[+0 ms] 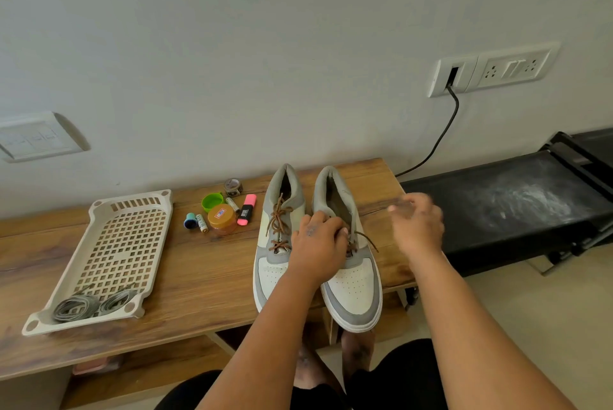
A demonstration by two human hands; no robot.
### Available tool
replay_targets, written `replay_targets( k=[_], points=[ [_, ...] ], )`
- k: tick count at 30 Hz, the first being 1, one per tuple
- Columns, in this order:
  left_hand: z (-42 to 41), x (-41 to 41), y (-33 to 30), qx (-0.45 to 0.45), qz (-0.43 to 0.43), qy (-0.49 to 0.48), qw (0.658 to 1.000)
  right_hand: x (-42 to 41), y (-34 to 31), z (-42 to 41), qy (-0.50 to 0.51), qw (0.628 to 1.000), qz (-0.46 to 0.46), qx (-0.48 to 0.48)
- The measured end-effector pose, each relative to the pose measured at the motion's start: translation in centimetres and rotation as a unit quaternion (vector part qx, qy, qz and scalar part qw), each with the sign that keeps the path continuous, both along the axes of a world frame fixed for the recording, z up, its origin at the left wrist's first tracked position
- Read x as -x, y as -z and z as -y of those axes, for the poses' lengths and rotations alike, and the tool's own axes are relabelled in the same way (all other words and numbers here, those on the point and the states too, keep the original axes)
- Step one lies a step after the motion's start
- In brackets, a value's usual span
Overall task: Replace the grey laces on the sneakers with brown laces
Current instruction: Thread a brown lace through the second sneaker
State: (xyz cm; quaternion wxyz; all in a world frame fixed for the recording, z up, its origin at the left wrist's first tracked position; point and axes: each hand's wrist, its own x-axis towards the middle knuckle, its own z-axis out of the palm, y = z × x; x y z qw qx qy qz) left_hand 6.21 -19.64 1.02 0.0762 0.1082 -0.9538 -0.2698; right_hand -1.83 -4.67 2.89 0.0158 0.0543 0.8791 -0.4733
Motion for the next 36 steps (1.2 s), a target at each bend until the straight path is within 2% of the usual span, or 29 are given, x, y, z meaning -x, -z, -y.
replay_targets(
  k=[2, 4, 7, 12, 15, 17, 18, 20, 22, 24, 29, 31, 33, 35, 36],
  points=[
    [0.0, -0.1, -0.1, -0.031, -0.006, -0.004, 0.999, -0.6, 0.3, 0.8, -0.156, 0.986, 0.056, -0.035],
    [0.2, -0.1, 0.0, -0.09, -0.026, -0.022, 0.995, -0.8, 0.3, 1.0, -0.225, 0.971, 0.078, -0.034],
    [0.9, -0.4, 0.1, -0.153, -0.045, -0.046, 0.986, -0.9, 0.1, 0.8, -0.241, 0.968, 0.069, -0.018],
    [1.6, -0.7, -0.1, -0.123, -0.01, -0.039, 0.992, -1.0, 0.5, 0.9, -0.252, 0.962, 0.087, -0.049],
    [1.6, -0.9, -0.1, -0.099, 0.008, -0.036, 0.994, -0.3, 0.1, -0.4, -0.108, 0.99, 0.045, -0.085],
    [1.6, -1.1, -0.1, -0.089, 0.016, -0.031, 0.995, 0.0, -0.4, -1.6, 0.008, 0.988, -0.029, -0.153],
    [1.6, -1.1, -0.1, -0.089, 0.017, -0.03, 0.995, 0.1, -0.5, -1.8, 0.027, 0.981, -0.064, -0.184],
    [1.7, -1.0, -0.2, -0.095, 0.019, -0.032, 0.995, -0.1, -0.6, -1.5, -0.037, 0.975, -0.094, -0.199],
    [1.8, -0.9, -0.4, -0.099, 0.02, -0.035, 0.994, -0.7, -0.5, -0.1, -0.17, 0.961, -0.068, -0.207],
    [1.8, -0.9, -0.4, -0.103, 0.016, -0.036, 0.994, -1.3, -0.1, 1.2, -0.252, 0.94, -0.034, -0.227],
    [1.8, -1.2, -0.9, -0.138, 0.027, -0.031, 0.99, -0.7, 0.2, 1.1, -0.259, 0.945, 0.02, -0.2],
    [1.9, -1.2, -0.9, -0.153, 0.031, -0.032, 0.987, -0.4, 0.2, 0.5, -0.22, 0.95, 0.037, -0.216],
    [1.9, -1.1, -0.8, -0.156, 0.033, -0.036, 0.986, 0.0, -0.2, -0.7, -0.093, 0.961, 0.041, -0.259],
    [1.9, -1.0, -0.6, -0.145, 0.031, -0.038, 0.988, 0.4, -0.8, -1.9, 0.009, 0.945, 0.015, -0.328],
    [1.9, -0.9, -0.5, -0.132, 0.031, -0.038, 0.99, 0.5, -1.2, -2.3, 0.025, 0.937, -0.002, -0.347]
  ],
)
